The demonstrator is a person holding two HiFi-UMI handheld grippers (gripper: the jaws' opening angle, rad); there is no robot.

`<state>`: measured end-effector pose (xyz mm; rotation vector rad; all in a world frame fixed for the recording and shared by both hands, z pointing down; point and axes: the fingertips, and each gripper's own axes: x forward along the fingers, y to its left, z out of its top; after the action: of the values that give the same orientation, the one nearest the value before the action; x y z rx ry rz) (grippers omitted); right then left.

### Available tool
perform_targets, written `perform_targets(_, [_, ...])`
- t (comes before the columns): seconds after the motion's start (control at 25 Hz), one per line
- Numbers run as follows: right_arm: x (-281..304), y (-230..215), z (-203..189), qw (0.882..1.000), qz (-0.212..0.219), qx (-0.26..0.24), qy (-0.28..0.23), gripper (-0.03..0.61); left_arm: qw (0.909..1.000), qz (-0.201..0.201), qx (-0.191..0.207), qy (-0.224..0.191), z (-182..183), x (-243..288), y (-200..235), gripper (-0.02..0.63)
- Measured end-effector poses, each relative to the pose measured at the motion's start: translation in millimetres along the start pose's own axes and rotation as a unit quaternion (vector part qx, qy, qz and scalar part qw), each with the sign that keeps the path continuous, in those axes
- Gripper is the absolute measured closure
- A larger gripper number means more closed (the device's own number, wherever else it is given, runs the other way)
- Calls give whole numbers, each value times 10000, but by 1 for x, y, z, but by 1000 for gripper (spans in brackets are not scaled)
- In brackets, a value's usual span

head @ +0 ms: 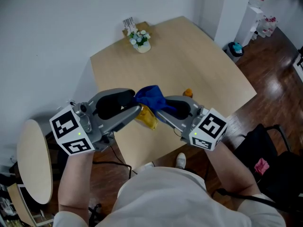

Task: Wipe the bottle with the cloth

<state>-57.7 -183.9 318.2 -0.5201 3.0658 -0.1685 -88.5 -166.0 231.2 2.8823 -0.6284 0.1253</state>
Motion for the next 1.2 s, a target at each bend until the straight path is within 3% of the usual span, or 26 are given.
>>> perform_targets(0.64, [-2, 0, -125, 9924, -155, 476, 1124, 483, 9990, -69, -61, -444, 26, -3, -13, 449])
perform_targets(0.88, [28, 43, -111, 9939, 294, 380, 994, 483, 9983, -80, -163, -547, 25, -1, -13, 449])
perform_targets(1.2, [8, 34, -116, 9928, 87, 325, 1153, 483, 9993, -10, -97, -361, 13, -6, -6, 449])
